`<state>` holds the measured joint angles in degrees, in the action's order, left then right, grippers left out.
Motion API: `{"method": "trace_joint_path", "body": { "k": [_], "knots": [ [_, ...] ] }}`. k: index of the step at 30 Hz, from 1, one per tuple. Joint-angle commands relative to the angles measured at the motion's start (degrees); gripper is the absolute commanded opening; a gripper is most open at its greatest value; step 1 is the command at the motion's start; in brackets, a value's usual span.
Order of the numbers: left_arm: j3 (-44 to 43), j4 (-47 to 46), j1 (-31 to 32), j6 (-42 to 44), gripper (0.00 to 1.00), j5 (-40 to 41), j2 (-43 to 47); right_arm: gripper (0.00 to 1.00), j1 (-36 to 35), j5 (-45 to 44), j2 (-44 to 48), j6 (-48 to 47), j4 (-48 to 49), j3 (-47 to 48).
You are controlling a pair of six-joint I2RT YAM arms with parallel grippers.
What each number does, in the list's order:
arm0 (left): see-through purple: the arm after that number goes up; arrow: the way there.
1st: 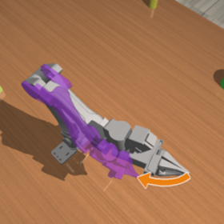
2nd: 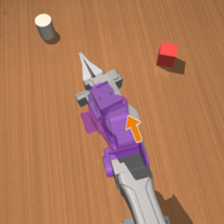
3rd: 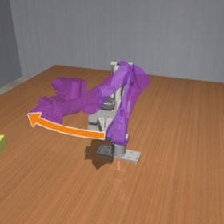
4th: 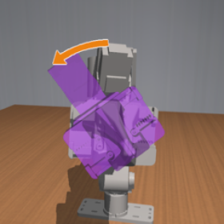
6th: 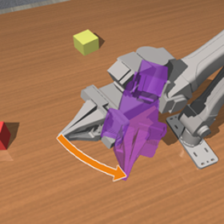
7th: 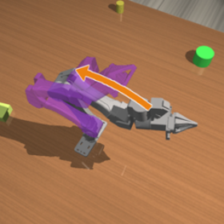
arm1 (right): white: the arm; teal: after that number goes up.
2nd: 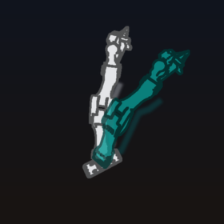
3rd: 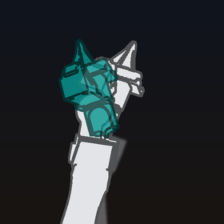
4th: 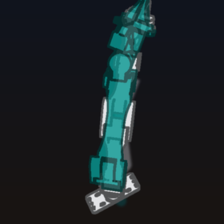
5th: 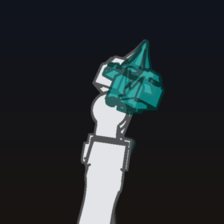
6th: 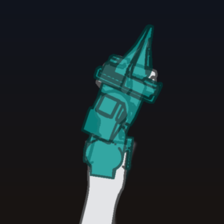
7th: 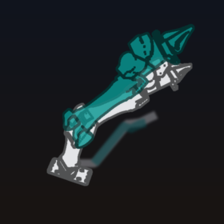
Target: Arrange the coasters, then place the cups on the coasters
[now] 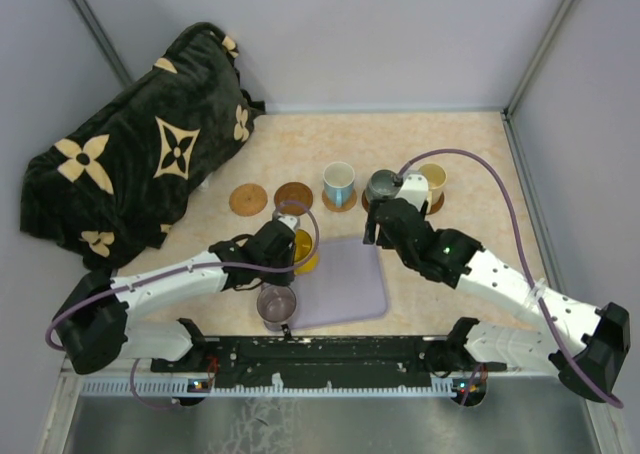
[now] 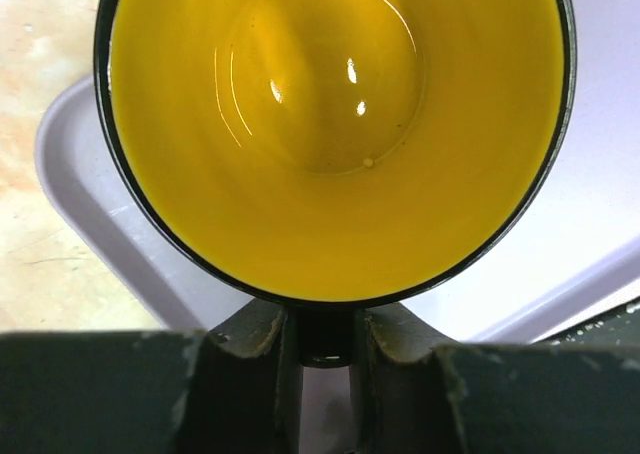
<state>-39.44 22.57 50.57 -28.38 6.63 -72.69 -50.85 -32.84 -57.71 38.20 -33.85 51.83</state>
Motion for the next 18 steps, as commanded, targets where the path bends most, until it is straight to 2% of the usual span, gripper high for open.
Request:
{"method": "trace_joint_path", "body": {
  "k": [1, 5, 11, 18],
  "knots": [
    [-2.89, 0.18, 0.77, -0.29, 0.00, 7.37, 2.97, 0.69, -0.21, 0.01, 1.02, 0.74, 2.39, -0.45],
    [-6.50, 1.79, 1.02, 0.82, 0.00, 8.88, 4.07, 0.69, -0.26, -0.25, 0.78, 0.22, 4.32, -3.30],
    [-10.73, 2.84, 1.30, 2.78, 0.00, 12.35, 5.41, 0.63, -0.21, 0.22, 0.80, 1.30, 6.12, -9.31],
    [-13.79, 0.96, 1.24, 5.68, 0.00, 18.72, -0.10, 0.62, -0.24, 1.88, 2.74, 4.83, 6.25, -16.63]
  ]
}}
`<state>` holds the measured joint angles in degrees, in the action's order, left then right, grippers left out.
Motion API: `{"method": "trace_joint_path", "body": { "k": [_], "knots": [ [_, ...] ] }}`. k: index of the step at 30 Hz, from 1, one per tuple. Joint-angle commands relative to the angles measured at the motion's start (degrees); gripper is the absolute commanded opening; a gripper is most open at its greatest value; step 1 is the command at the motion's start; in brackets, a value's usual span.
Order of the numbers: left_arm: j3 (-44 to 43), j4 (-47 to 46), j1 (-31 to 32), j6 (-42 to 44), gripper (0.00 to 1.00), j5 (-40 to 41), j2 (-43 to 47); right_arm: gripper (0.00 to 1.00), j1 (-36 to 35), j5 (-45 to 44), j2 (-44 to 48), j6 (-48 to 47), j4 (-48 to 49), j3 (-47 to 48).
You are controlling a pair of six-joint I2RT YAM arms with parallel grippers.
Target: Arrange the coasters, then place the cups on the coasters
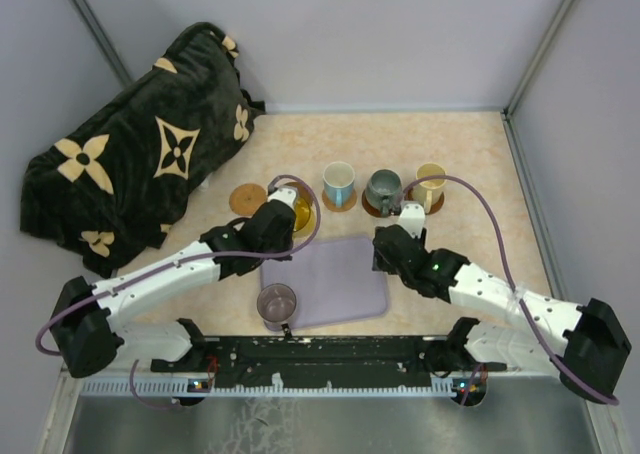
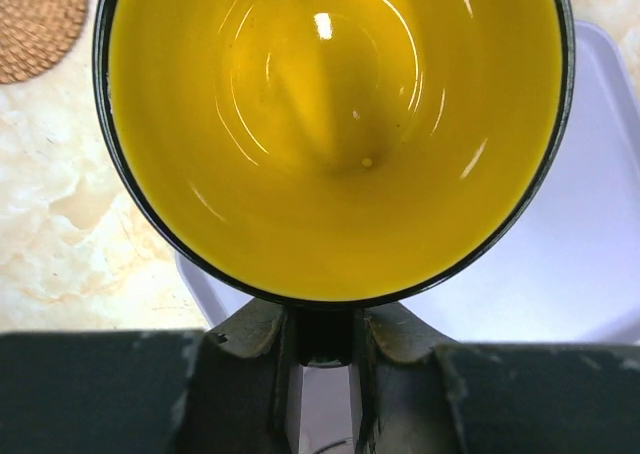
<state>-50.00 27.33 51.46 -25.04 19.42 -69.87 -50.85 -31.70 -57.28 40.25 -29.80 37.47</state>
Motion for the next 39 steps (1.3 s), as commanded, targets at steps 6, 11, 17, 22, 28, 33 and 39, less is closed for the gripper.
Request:
{"method": "trace_joint_path", "body": {
  "k": [6, 11, 17, 22, 28, 33, 39],
  "knots": [
    [-7.86, -3.53, -0.74, 3.61, 0.00, 9.71, -9.58, 0.57, -0.21, 2.50, 3.43, 3.33, 3.71, -5.42],
    [-8.95, -4.79, -5.28, 4.24, 0.00, 7.92, -11.70, 0.53, -0.23, 4.17, 1.74, 3.26, 5.17, -6.81],
    [-9.52, -6.62, -11.95, 5.42, 0.00, 4.43, -12.51, 0.49, -0.22, 5.34, 0.08, 3.60, 7.63, -8.44],
    [-13.97, -5.10, -13.31, 3.19, 0.00, 2.81, -17.61, 0.48, -0.27, 6.13, -1.90, 3.89, 9.10, -8.71],
    [-19.22, -2.13, -13.31, -2.27, 0.00, 1.51, -25.34, 0.48, -0.32, 6.25, -3.92, 3.96, 10.01, -8.82],
    [-20.09, -1.76, -13.32, -5.13, 0.00, 2.93, -27.22, 0.48, -0.35, 6.02, -4.44, 4.03, 9.83, -9.36],
    [-21.78, -1.59, -13.31, -5.76, 0.00, 3.19, -29.18, 0.48, -0.31, 6.30, -5.88, 4.34, 10.84, -9.93]
  ]
}}
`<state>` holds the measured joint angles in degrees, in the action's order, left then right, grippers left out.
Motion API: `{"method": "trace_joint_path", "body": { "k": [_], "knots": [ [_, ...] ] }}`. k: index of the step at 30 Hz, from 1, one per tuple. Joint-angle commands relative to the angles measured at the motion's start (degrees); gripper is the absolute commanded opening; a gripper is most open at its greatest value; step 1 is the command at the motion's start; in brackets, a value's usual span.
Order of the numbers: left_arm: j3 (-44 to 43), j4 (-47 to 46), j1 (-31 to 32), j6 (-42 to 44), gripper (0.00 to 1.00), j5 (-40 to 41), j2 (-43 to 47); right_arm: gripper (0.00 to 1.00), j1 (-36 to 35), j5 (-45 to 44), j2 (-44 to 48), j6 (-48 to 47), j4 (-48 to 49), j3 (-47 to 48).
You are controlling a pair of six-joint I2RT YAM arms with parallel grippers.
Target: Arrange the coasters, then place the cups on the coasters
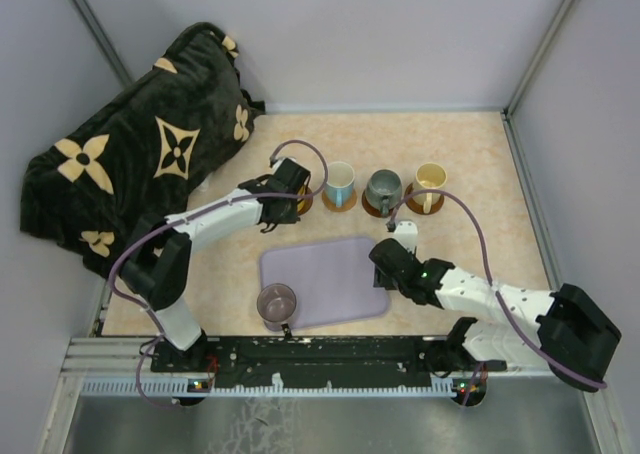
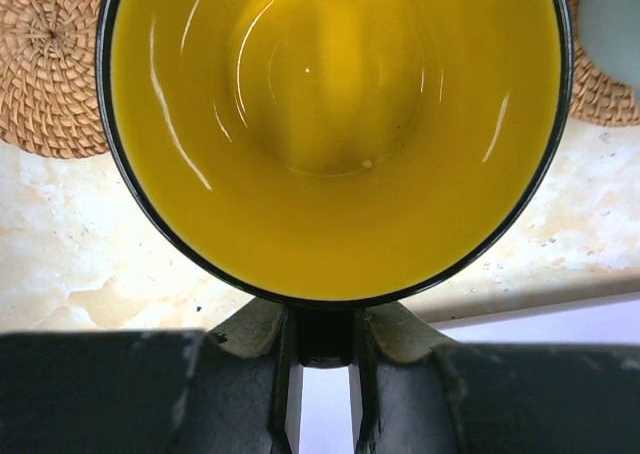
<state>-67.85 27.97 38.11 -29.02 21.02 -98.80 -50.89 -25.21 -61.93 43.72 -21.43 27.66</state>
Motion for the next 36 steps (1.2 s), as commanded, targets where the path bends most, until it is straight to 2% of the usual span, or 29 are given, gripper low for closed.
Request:
{"method": "trace_joint_path", "body": {
  "k": [1, 10, 15, 24, 28, 31, 36],
  "knots": [
    [-4.10, -2.26, 0.04, -1.88, 0.00, 1.58, -0.54, 0.48, -0.27, -0.13, -1.71, 0.92, 2.69, -0.04],
    [-5.04, -3.30, -0.18, -2.01, 0.00, 1.31, -1.64, 0.46, -0.54, -0.32, -5.09, 2.14, 1.86, 0.32],
    [-5.67, -3.60, -0.74, -2.04, 0.00, 1.17, -2.05, 0.36, -1.00, -0.20, -4.82, 2.51, 0.75, 0.15],
    [-5.92, -4.18, -1.19, -2.25, 0.00, 0.50, -2.53, 0.28, -2.30, 0.07, -2.70, 3.12, -2.43, -0.98],
    [-5.96, -4.79, -1.19, -2.45, 0.00, 0.10, -2.76, 0.18, -2.52, 0.51, -1.91, 3.10, -4.21, -1.31],
    [-6.11, -4.93, -1.32, -2.46, 0.00, -0.24, -3.18, 0.00, -2.95, 0.50, -1.15, 3.34, -5.09, -1.64],
    [-6.16, -5.03, -1.59, -2.36, 0.00, -0.66, -3.52, 0.00, -3.74, 0.17, 0.12, 3.98, -6.94, -1.81]
  ]
}}
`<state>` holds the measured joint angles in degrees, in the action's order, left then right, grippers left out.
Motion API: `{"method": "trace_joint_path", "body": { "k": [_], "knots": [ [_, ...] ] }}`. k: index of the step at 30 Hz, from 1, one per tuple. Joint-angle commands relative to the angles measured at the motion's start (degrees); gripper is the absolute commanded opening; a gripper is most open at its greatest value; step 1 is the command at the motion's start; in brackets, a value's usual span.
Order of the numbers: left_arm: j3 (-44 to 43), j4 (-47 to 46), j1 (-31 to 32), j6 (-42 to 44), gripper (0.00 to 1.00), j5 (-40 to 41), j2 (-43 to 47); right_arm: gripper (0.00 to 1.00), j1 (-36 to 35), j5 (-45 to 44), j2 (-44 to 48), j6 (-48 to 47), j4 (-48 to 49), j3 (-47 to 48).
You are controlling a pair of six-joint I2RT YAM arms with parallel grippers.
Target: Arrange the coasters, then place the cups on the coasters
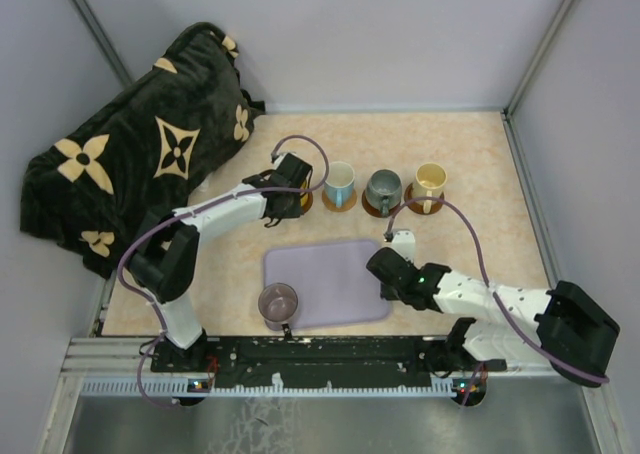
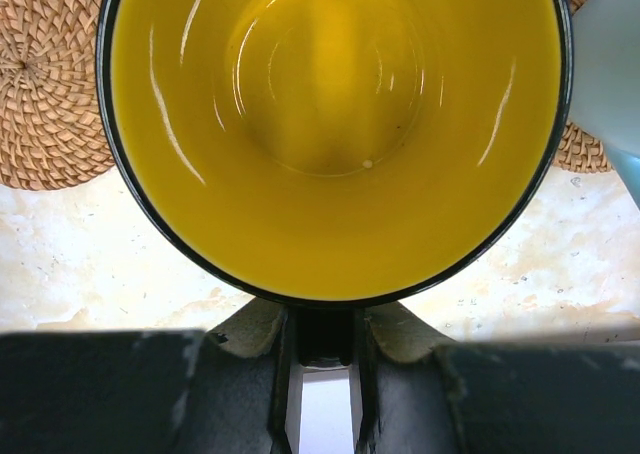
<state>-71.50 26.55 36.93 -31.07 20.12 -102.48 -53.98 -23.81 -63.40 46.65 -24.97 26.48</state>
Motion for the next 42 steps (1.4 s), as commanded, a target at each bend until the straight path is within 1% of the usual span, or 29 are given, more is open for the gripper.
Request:
{"method": "trace_joint_path", "body": {
  "k": [1, 11, 20, 42],
  "knots": [
    [-2.50, -3.61, -0.45, -0.24, 0.00, 0.27, 0.11, 0.00, -0.85, -1.13, 1.79, 1.15, -3.60, -0.64],
    [-2.11, -3.82, -0.80, -0.49, 0.00, 0.01, -0.19, 0.00, -4.76, -1.36, 2.07, 2.39, -6.00, 0.00],
    [-1.98, -3.61, -0.88, -1.50, 0.00, -0.48, -0.71, 0.00, -8.17, -2.08, -0.92, 4.29, -6.41, 1.32],
    [-4.37, -1.51, -1.33, -1.98, 0.00, 0.56, -2.55, 0.00, -9.03, -2.54, -1.97, 4.64, -5.55, 1.66]
  ]
}}
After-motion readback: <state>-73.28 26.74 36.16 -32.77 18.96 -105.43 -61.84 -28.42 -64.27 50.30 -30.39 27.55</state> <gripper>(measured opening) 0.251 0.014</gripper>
